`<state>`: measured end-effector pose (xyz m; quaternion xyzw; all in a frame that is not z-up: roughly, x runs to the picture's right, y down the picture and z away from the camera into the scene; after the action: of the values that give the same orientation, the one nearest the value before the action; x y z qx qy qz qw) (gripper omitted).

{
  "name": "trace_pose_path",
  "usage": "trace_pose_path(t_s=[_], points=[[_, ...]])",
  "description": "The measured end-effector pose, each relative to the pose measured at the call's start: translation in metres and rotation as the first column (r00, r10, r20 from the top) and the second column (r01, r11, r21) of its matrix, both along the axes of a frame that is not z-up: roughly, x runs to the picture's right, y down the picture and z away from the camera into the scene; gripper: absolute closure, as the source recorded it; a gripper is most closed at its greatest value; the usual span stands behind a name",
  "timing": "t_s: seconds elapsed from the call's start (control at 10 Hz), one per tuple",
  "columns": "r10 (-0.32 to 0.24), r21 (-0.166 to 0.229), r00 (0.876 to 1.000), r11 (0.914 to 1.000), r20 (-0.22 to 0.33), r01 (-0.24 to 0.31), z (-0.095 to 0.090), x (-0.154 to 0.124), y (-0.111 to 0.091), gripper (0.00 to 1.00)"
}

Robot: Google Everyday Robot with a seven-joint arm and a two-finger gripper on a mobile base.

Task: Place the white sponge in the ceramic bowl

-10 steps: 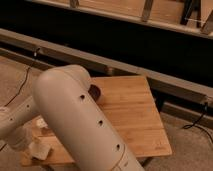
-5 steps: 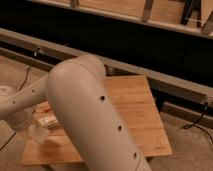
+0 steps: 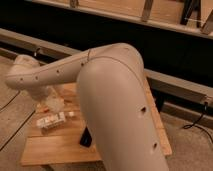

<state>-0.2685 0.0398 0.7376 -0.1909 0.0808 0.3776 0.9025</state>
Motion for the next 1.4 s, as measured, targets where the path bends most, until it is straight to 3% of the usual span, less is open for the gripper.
trace_pose_path(t_s=[0.3, 0.6, 0.9, 1.0, 1.1, 1.2, 1.4], points=[[0.099, 0.066, 0.993, 0.9933, -0.068, -0.094, 0.015, 0.031, -0.045, 1.0], [0.184, 0.095, 0.975, 0.9803, -0.122, -0.173, 0.035, 0.055, -0.079, 1.0], [0.277, 0.097, 0.945, 0.9597, -0.172, -0.264, 0.053, 0.084, -0.104, 1.0], [0.332, 0.09, 0.92, 0.9431, -0.208, -0.32, 0.066, 0.105, -0.113, 1.0], [0.36, 0.085, 0.904, 0.9328, -0.229, -0.35, 0.073, 0.118, -0.117, 1.0], [0.384, 0.077, 0.89, 0.9231, -0.246, -0.377, 0.08, 0.129, -0.12, 1.0], [0.407, 0.053, 0.873, 0.9113, -0.271, -0.408, 0.093, 0.141, -0.121, 1.0]])
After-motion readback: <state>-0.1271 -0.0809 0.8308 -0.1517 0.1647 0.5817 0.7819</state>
